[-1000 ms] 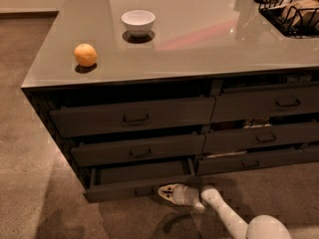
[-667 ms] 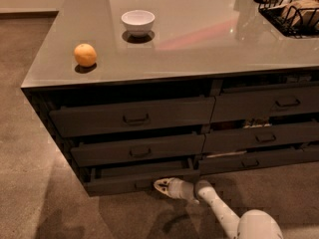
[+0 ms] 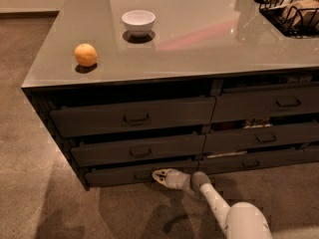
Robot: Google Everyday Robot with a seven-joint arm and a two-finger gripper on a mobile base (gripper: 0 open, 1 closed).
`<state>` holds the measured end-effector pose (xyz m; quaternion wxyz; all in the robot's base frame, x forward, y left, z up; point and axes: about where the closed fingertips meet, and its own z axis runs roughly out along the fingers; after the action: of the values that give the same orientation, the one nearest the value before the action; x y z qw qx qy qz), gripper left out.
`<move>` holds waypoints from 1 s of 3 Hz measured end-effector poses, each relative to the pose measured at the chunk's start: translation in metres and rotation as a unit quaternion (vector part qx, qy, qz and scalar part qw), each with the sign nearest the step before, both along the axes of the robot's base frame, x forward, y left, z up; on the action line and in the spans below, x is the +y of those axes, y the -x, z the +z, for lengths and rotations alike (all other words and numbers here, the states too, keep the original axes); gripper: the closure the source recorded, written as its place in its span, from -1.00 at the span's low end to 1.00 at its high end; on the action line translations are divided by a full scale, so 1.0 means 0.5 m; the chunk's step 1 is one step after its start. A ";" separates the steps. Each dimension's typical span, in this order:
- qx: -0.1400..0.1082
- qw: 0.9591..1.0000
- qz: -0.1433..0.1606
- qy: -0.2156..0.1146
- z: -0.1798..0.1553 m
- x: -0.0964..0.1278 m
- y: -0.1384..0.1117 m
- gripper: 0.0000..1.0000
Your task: Close bottom drawer
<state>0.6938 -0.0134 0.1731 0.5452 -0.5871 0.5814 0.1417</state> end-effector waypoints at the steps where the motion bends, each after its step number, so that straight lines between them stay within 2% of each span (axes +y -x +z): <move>1: -0.005 1.000 -0.002 -0.003 0.005 -0.005 -0.019 1.00; 2: -0.003 1.000 0.000 -0.003 0.001 -0.007 -0.015 1.00; 3: 0.009 1.000 0.000 -0.005 -0.017 -0.059 0.044 1.00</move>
Offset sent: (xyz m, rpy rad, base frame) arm -0.0340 -0.0585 -0.0233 0.0325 0.0376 -0.0161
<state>0.6718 -0.0427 0.1648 0.5430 -0.5830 0.5856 0.1495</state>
